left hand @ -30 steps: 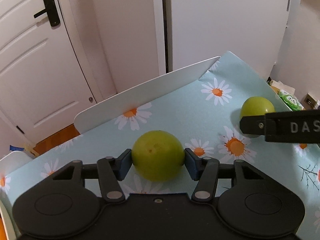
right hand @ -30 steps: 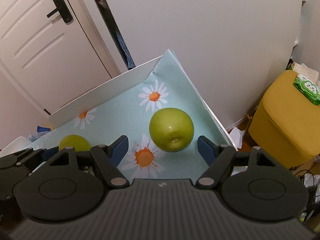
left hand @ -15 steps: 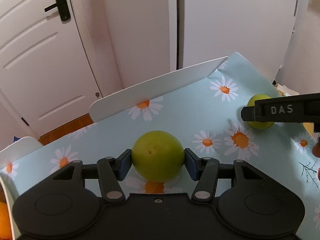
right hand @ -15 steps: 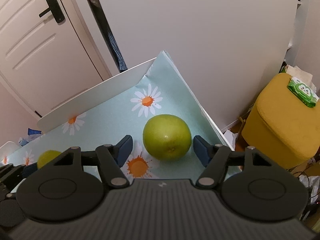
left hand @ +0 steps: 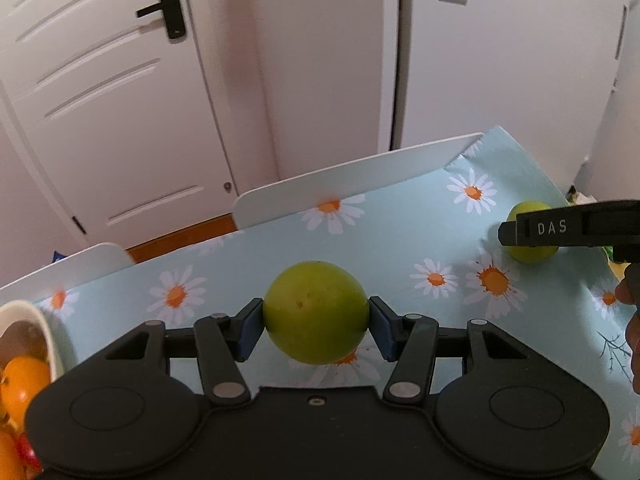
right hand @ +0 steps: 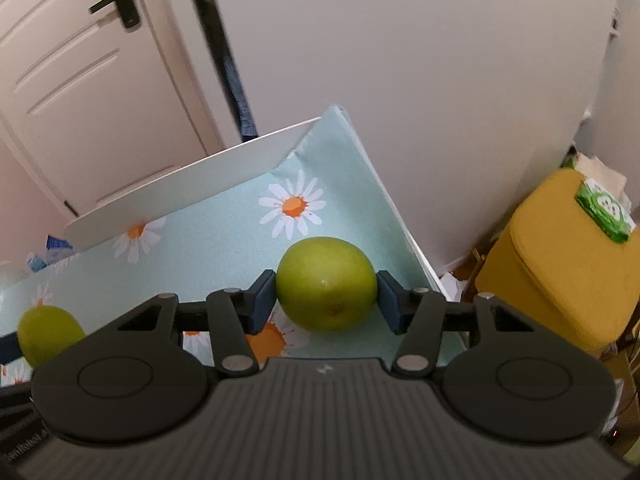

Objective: Organize fruits
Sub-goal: 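Grasp a green apple with the left tool while the right tool grasps the other green apple, then carry both green apples over the cream bowl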

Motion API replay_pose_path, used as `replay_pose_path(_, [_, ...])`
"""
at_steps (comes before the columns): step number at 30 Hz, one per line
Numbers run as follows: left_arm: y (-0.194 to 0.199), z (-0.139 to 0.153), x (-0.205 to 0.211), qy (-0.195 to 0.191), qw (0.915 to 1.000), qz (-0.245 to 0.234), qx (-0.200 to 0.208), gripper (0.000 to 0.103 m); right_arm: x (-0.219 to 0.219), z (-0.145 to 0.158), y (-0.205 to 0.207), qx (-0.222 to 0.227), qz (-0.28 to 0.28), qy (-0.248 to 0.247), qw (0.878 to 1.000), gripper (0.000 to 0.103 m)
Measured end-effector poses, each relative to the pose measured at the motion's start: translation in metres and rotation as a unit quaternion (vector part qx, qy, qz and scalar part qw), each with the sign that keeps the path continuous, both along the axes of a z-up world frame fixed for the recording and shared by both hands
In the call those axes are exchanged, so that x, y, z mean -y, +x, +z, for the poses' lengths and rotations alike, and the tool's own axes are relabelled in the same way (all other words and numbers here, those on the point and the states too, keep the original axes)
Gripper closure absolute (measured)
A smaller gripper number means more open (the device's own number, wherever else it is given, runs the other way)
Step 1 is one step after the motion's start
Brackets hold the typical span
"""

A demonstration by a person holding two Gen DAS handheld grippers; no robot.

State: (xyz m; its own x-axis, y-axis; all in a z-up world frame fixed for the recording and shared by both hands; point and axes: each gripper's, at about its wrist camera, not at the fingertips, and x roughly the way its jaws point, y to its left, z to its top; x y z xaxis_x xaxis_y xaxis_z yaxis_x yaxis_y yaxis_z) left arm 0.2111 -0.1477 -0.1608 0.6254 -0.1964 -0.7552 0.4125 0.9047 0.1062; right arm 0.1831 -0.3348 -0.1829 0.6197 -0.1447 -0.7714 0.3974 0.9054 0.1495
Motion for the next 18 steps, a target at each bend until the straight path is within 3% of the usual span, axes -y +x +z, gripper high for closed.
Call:
replay_pose_path(9, [-0.023, 0.024, -0.026, -0.016, 0.998, 0.058, 0.021, 0.043, -0.033, 0.031, -0.003, 0.025, 0.092, -0.006, 0.995, 0.034])
replay_pose_path(18, [-0.048, 0.055, -0.072, -0.032, 0.9902, 0.127, 0.049, 0.043, -0.085, 0.067, -0.005, 0.05, 0.175, 0.003, 0.983, 0.034])
